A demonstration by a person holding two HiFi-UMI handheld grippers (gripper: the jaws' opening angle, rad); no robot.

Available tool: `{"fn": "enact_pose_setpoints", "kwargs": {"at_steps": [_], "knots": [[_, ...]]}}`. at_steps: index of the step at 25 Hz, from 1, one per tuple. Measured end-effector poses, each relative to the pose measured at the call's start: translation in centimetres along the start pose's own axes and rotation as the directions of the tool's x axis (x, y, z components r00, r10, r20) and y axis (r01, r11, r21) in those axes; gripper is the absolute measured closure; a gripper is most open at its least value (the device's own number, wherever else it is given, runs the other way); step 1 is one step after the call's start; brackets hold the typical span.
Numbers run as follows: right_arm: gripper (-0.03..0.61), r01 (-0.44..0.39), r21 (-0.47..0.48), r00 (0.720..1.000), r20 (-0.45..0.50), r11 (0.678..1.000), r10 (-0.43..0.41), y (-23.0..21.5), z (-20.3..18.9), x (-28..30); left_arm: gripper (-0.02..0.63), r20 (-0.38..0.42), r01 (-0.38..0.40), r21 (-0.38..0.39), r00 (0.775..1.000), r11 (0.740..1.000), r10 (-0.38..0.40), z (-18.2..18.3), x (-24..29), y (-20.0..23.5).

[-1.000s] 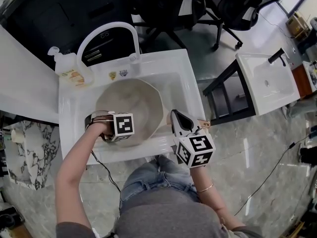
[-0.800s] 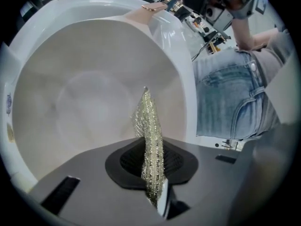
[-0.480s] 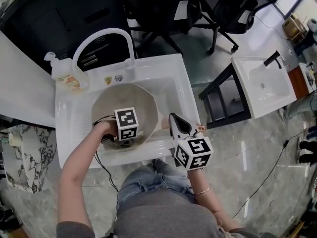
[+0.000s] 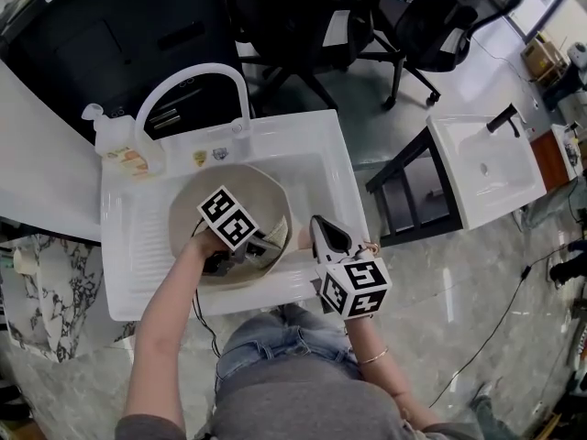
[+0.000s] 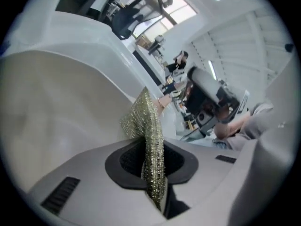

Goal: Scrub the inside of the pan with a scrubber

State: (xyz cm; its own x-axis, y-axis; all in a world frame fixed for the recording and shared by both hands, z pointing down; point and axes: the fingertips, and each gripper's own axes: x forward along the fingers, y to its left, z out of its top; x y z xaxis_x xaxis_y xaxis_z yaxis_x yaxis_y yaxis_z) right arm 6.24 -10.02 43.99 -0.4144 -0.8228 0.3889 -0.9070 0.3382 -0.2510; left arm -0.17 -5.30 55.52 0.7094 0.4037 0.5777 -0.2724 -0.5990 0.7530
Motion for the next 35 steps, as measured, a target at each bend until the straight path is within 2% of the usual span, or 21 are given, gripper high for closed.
{"fn": "enact_pose_setpoints", "kwargs": {"at_steps": [3,7,9,12,14,16,18,19,20,21,22,25,27,28,30,32,35], "knots": [[0.568,-0.008,-0.005,1.000,-0.013,1.000,0.008,0.3,-0.1,0.5,0.549,0.187,0.062,-0.085,0.981,0.994,-0.046,2.0,-0.5,0.4],[0.568,-0.022,-0.013,0.999,-0.024,1.000,0.022,0.7,0.0,1.6,0.548,0.385,0.141,-0.167,0.921,0.976,-0.068,3.9,-1.2,1.2],[0.568,-0.029,-0.019,0.999,-0.029,0.999,0.028,1.0,0.1,2.1,0.548,0.491,0.180,-0.220,0.870,0.959,-0.051,4.9,-2.0,1.9],[0.568,-0.037,-0.028,0.999,-0.036,0.999,0.036,1.3,0.3,3.0,0.548,0.661,0.238,-0.293,0.750,0.926,0.016,6.4,-4.4,3.5],[0.568,-0.034,-0.033,0.999,-0.039,0.999,0.033,1.2,0.5,3.6,0.549,0.724,0.197,-0.305,0.683,0.932,0.093,6.9,-6.3,4.3],[0.568,-0.027,-0.033,0.999,-0.040,0.999,0.026,1.0,0.7,4.1,0.549,0.756,0.094,-0.303,0.630,0.948,0.179,7.0,-8.3,4.8],[0.568,-0.019,-0.030,0.999,-0.040,0.999,0.018,0.6,0.9,4.6,0.549,0.768,-0.023,-0.295,0.590,0.955,0.251,6.6,-10.0,5.1],[0.568,-0.014,-0.029,0.999,-0.040,0.999,0.013,0.4,1.0,4.8,0.549,0.765,-0.074,-0.291,0.581,0.954,0.278,6.2,-10.5,5.2],[0.568,-0.009,-0.026,0.999,-0.039,1.000,0.008,0.2,1.0,5.0,0.549,0.754,-0.117,-0.285,0.585,0.951,0.298,5.8,-10.7,5.2],[0.568,-0.004,-0.024,0.999,-0.039,1.000,0.003,-0.1,1.1,5.2,0.549,0.734,-0.148,-0.279,0.604,0.949,0.310,5.3,-10.6,5.2],[0.568,0.001,-0.022,0.999,-0.039,1.000,-0.002,-0.3,1.2,5.4,0.549,0.704,-0.166,-0.272,0.637,0.948,0.313,4.7,-10.2,5.2],[0.568,0.015,-0.017,0.999,-0.039,1.000,-0.016,-0.9,1.5,5.8,0.549,0.579,-0.150,-0.251,0.769,0.956,0.273,2.9,-7.4,4.8],[0.568,0.022,-0.013,0.999,-0.038,1.000,-0.022,-1.3,1.5,6.0,0.549,0.518,-0.119,-0.248,0.822,0.961,0.236,2.3,-5.4,4.8],[0.568,0.023,-0.011,0.999,-0.037,1.000,-0.024,-1.4,1.5,6.1,0.549,0.496,-0.113,-0.253,0.838,0.961,0.229,2.2,-4.7,5.0],[0.568,0.024,-0.008,0.999,-0.038,1.000,-0.024,-1.5,1.5,6.2,0.549,0.461,-0.120,-0.275,0.854,0.954,0.240,2.1,-3.5,5.6],[0.568,0.023,-0.005,0.999,-0.042,1.000,-0.024,-1.7,1.4,6.2,0.549,0.443,-0.143,-0.319,0.851,0.937,0.281,2.1,-3.0,6.8],[0.568,0.026,-0.002,0.999,-0.048,1.000,-0.026,-2.1,1.2,6.2,0.551,0.414,-0.203,-0.398,0.831,0.895,0.372,1.9,-3.1,9.2]]}}
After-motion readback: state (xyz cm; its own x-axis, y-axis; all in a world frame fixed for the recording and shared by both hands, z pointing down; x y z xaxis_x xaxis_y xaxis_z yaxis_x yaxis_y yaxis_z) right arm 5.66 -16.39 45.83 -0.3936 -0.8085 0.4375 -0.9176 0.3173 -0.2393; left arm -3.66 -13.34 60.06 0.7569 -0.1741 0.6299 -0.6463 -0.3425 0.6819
